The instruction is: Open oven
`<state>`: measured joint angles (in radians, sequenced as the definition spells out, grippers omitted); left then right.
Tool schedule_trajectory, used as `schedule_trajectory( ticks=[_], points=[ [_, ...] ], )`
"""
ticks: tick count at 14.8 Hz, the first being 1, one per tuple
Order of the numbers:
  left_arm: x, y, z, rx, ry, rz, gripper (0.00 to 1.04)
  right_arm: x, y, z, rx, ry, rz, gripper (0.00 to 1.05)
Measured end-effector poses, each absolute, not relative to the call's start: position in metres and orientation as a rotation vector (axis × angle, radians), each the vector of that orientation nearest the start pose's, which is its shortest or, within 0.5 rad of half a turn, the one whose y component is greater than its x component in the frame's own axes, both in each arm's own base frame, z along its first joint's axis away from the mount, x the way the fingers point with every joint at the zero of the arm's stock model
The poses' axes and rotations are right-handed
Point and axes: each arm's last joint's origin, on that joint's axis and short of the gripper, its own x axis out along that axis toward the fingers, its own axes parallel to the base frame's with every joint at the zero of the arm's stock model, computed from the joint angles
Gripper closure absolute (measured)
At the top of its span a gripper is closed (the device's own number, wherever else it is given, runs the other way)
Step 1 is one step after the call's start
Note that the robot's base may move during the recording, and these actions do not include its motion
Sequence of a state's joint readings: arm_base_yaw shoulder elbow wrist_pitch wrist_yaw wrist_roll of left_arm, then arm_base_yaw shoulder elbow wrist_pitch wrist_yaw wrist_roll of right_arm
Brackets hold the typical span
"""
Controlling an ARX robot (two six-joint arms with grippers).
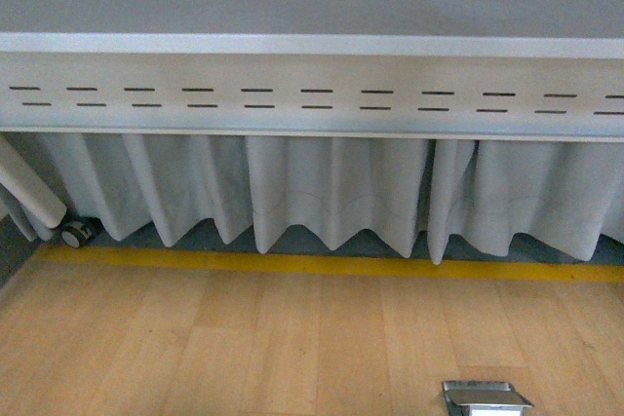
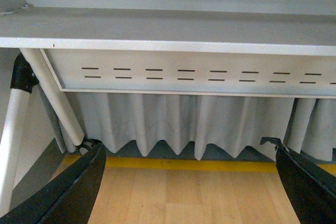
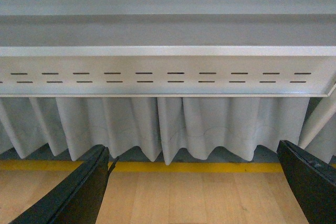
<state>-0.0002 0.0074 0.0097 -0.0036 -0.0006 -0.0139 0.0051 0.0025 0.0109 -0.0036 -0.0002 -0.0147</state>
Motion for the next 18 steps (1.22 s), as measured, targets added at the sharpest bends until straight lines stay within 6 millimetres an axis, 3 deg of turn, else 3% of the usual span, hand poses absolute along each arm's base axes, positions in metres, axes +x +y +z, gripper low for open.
schedule_trajectory(
  ticks=[18],
  points=[
    [0.0976,0.0,0.1659,-0.01,0.001,0.0,0.07,0.0972,0.0005,0.1666,-0.015,-0.004,0.006,0.07]
  ],
)
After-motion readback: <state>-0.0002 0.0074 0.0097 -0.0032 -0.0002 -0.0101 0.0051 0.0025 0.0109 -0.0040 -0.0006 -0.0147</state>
